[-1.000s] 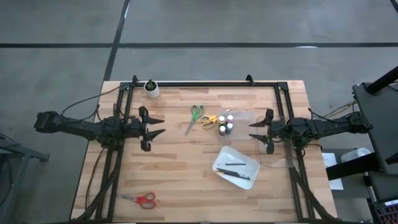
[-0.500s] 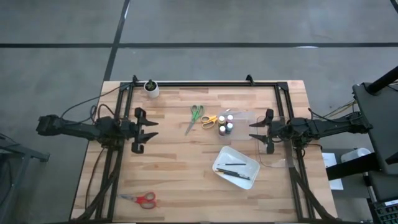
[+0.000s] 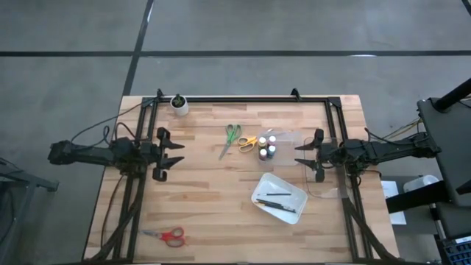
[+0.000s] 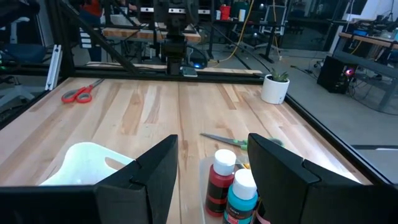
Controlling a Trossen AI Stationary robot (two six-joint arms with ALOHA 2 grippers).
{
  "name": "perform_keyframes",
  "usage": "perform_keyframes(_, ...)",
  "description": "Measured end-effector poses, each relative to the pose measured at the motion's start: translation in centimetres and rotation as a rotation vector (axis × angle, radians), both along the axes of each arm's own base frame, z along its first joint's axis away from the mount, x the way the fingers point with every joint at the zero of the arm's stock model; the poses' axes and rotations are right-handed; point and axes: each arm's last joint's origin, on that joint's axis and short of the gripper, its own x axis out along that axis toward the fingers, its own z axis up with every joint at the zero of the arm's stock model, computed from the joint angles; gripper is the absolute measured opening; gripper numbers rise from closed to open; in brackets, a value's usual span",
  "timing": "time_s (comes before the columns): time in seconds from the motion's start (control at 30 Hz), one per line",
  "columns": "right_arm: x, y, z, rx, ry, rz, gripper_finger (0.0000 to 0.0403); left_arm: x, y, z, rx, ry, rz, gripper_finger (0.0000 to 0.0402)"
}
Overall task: Pick & Place Paint Supplies
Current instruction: Put the black paintbrush into the white bin
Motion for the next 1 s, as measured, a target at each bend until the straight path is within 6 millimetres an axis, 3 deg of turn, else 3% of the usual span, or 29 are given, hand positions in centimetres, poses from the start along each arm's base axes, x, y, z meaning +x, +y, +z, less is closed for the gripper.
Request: perform_keyframes(1.0,0.0,0.0,0.0,0.0,0.0,0.0,0.0191,0.1,0.1,-1.1,-0.018,0.102,0.019,0.0187)
